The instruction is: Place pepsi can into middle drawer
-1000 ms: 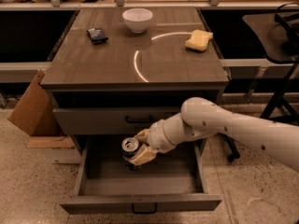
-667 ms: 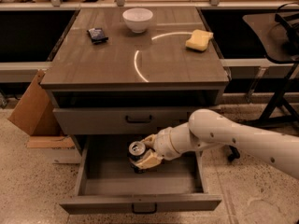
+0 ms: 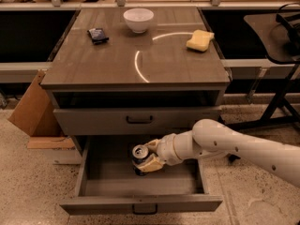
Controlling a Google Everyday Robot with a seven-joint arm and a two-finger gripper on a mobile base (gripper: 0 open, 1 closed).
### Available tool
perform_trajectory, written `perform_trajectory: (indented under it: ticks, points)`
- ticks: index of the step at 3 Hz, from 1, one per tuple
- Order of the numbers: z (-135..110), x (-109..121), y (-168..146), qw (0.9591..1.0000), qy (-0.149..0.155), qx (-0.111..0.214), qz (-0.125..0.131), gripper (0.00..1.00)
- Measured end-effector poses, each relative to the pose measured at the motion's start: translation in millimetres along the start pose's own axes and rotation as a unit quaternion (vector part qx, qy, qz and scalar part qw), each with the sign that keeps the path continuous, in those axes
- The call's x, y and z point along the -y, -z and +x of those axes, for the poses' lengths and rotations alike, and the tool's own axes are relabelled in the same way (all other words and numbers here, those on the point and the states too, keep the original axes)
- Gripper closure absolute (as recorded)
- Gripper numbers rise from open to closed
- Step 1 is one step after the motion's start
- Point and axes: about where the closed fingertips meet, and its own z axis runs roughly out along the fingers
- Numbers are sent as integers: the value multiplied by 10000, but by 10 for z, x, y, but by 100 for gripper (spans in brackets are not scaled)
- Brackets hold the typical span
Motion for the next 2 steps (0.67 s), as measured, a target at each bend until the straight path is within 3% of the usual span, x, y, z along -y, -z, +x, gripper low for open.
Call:
perform_trajectory:
  ticks: [1,2]
  points:
    - [175,66,-66,9998,-97,-49,147,100]
    - [531,193,-175,9985,-320,-116,436,100]
